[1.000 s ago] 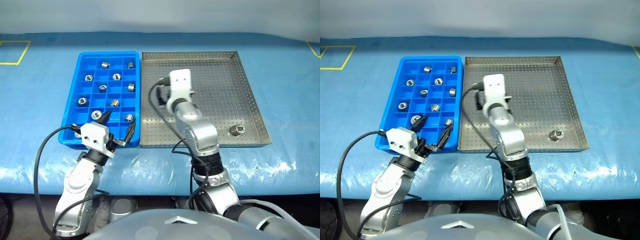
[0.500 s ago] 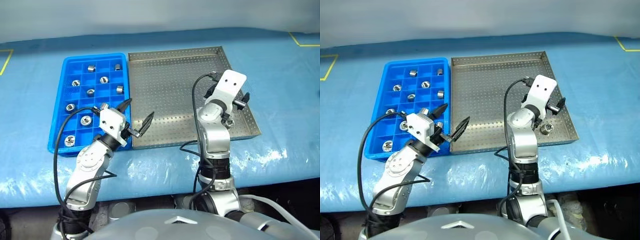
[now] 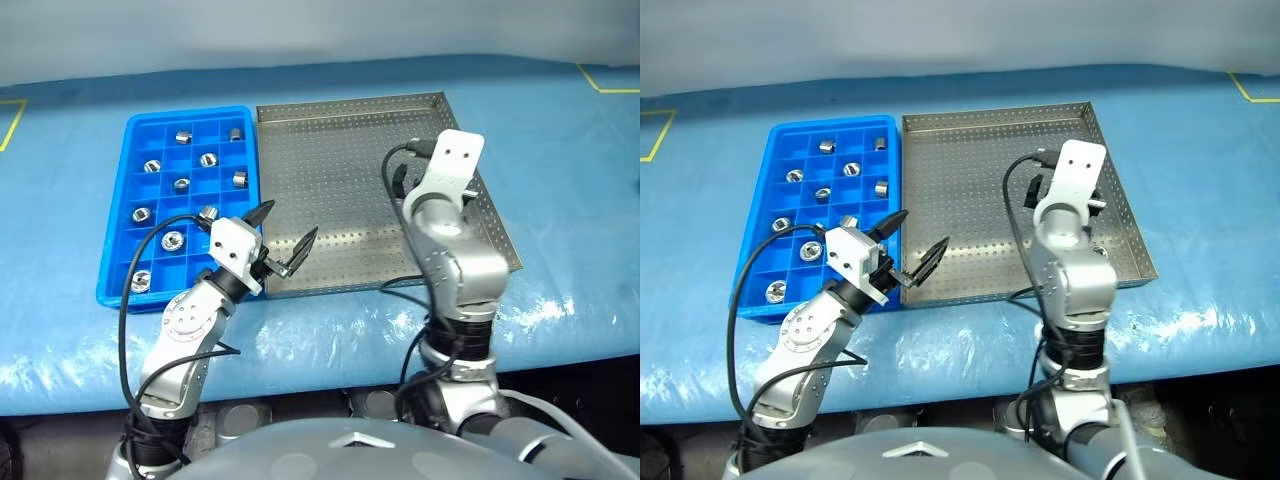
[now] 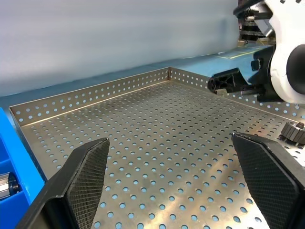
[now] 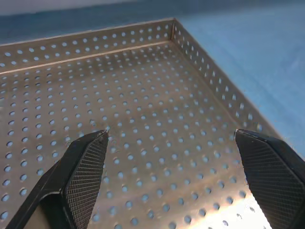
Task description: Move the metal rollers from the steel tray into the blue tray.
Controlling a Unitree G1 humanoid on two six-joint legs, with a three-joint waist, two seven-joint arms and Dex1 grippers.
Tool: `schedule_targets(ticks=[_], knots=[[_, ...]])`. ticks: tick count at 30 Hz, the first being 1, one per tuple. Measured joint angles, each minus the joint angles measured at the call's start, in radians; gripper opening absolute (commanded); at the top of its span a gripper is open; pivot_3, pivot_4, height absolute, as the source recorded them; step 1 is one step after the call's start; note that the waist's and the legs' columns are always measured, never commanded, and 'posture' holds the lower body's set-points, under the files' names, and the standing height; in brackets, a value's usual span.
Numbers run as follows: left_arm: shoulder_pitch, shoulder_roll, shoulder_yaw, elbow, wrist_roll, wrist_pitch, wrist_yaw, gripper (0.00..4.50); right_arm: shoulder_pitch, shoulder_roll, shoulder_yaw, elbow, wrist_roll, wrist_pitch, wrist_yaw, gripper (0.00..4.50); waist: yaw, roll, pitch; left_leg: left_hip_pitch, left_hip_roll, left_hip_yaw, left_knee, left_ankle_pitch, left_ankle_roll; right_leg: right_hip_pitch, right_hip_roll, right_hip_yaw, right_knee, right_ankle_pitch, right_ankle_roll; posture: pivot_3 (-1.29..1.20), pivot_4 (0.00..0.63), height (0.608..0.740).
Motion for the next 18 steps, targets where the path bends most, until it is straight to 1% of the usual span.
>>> schedule_targets(ticks=[3,5,7,9,11,14,18], knots=[[0.005,-0.005,0.0,0.011,0.0,-0.001,0.001,4.5,-0.033,-0.188,-0.012,-0.02,0.057,0.086,0.175,4.46,-0.001,0.0,0.0,0.001,0.0,0.0,0.0,-0.001,0.002,0.0,0.001,0.0,0.0,0.0,0.0,-0.08,0.15,0.74],[0.006,-0.01,-0.002,0.019,0.0,-0.004,0.0,4.5,-0.047,-0.274,-0.003,-0.016,0.082,0.139,0.265,4.46,-0.008,0.0,0.0,0.001,0.001,0.0,0.0,-0.002,0.004,0.0,0.002,0.001,0.0,0.0,0.0,-0.08,0.15,0.74],[0.008,-0.013,-0.006,0.021,0.001,-0.008,0.0,4.5,-0.076,-0.37,0.027,0.009,0.115,0.243,0.351,4.46,-0.01,0.0,0.0,0.001,0.001,0.0,0.001,-0.003,0.006,0.0,0.002,0.001,0.0,0.0,0.0,-0.08,0.15,0.74],[0.011,-0.015,-0.011,0.022,0.001,-0.014,0.0,4.5,-0.121,-0.429,0.038,0.049,0.157,0.363,0.428,4.46,-0.01,0.0,0.0,0.001,0.001,0.001,0.002,-0.003,0.006,0.001,0.002,0.002,0.0,0.0,0.0,-0.07,0.15,0.74],[0.012,-0.019,-0.018,0.022,0.002,-0.021,0.0,4.5,-0.155,-0.459,0.046,0.077,0.202,0.448,0.496,4.46,-0.008,0.0,0.0,0.001,0.001,0.001,0.002,-0.004,0.008,0.001,0.002,0.002,0.0,0.0,0.0,-0.06,0.15,0.74],[0.013,-0.024,-0.023,0.022,0.003,-0.024,0.0,4.5,-0.166,-0.496,0.064,0.13,0.274,0.472,0.554,4.46,0.0,0.0,0.0,0.0,0.0,0.001,0.003,-0.005,0.009,0.001,0.002,0.002,-0.001,0.0,0.0,-0.06,0.15,0.74],[0.021,-0.029,-0.025,0.022,0.004,-0.026,0.002,4.5,-0.169,-0.579,0.093,0.208,0.359,0.472,0.571,4.46,0.013,0.0,0.0,0.0,0.0,0.003,0.004,-0.006,0.01,0.001,0.001,0.003,-0.002,0.0,0.0,-0.05,0.15,0.74]])
